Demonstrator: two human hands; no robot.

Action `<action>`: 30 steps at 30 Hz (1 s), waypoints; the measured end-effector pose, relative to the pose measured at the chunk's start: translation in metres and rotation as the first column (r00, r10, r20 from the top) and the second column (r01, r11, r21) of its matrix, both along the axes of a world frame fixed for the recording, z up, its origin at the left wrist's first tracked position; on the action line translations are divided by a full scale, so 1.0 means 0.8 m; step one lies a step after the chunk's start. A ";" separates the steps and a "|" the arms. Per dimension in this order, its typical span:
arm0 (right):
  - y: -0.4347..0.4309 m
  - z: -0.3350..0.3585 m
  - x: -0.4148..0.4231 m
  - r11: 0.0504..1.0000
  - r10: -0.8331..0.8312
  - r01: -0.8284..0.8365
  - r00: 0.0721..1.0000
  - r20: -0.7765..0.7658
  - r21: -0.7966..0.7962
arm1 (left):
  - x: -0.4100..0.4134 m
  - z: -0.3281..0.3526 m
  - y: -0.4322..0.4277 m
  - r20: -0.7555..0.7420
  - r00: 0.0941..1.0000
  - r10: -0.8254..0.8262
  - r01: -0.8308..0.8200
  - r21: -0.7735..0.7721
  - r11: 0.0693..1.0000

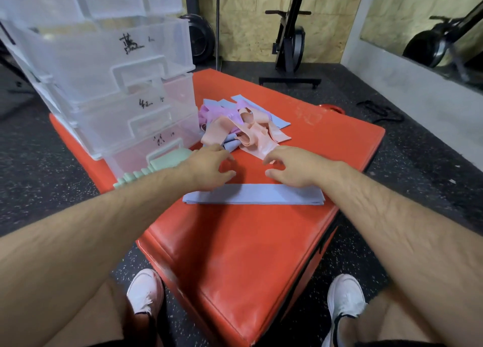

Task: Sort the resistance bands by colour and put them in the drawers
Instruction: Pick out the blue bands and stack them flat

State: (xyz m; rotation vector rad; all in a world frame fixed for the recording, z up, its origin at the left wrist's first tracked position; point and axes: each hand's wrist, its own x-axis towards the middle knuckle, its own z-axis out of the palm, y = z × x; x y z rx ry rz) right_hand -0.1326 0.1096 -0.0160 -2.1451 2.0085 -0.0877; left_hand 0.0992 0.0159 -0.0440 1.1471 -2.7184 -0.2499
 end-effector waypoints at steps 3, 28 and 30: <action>-0.036 -0.009 0.024 0.999 0.034 -0.033 0.999 0.031 -0.012 | -0.026 0.003 -0.019 0.040 0.998 0.056 -0.056 -0.003 0.998; -0.071 0.031 0.005 0.924 -0.022 0.265 0.756 0.655 -0.276 | -0.072 0.096 -0.019 -0.672 0.706 0.224 -0.007 0.310 0.951; -0.061 0.040 0.009 0.918 -0.007 0.294 0.684 0.730 -0.267 | -0.065 0.107 -0.009 -0.750 0.617 0.240 0.084 0.366 0.927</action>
